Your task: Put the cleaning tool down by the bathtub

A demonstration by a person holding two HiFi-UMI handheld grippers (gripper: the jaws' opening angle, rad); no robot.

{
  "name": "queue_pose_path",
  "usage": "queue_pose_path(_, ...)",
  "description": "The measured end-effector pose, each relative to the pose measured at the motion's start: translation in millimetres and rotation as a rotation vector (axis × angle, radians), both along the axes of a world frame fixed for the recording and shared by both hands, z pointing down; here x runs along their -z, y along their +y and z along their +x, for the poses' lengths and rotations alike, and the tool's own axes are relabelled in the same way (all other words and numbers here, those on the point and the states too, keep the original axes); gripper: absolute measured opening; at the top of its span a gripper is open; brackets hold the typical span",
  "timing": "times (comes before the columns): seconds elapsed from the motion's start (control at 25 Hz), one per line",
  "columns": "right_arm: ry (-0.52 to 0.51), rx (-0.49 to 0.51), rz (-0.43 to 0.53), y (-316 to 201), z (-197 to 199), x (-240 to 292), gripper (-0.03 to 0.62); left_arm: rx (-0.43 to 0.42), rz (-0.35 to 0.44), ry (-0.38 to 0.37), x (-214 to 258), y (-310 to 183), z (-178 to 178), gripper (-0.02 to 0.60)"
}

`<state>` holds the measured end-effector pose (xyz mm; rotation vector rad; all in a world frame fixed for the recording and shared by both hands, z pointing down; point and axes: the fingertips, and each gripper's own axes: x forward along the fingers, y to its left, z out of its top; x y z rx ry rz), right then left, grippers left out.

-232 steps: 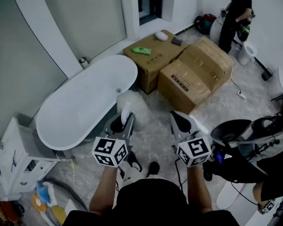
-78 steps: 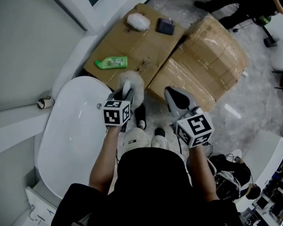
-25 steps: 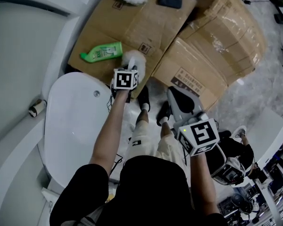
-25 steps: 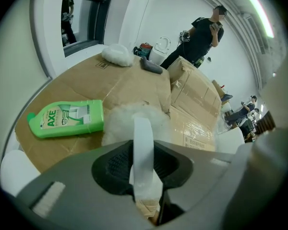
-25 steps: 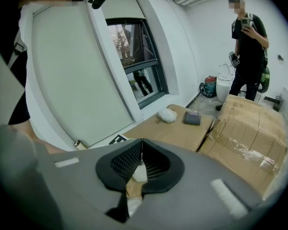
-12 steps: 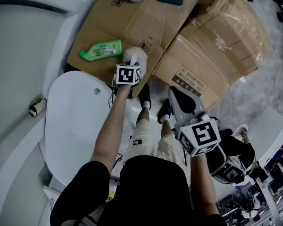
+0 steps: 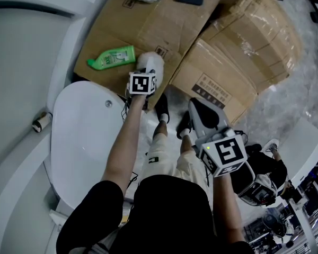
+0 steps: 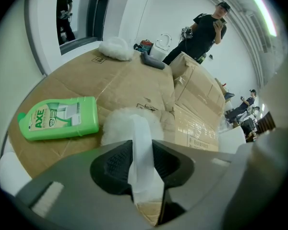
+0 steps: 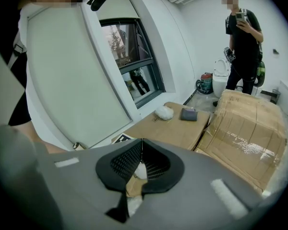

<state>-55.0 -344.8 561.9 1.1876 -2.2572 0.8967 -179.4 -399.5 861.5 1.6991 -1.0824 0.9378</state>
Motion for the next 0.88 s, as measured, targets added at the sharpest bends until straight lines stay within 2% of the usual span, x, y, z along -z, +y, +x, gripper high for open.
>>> queue_pose_path(0.36, 0.0, -0.021, 0.003, 2.9, 4.1, 4.0, 0.009, -0.014, 0.048, -0.025, 7.2, -8.9, -4.0, 0.132)
queue_pose_path(0.52, -0.009, -0.022, 0.019, 5.1, 4.0, 8.1, 0.009, -0.006, 0.02, -0.016, 11.2, -0.6, -3.4, 0.133)
queue_pose_path(0.88, -0.017, -0.008, 0.05, 13.6, 2.9, 24.0, 0.009, 0.003, 0.078, -0.032, 37.7, 0.8, -10.4, 0.133)
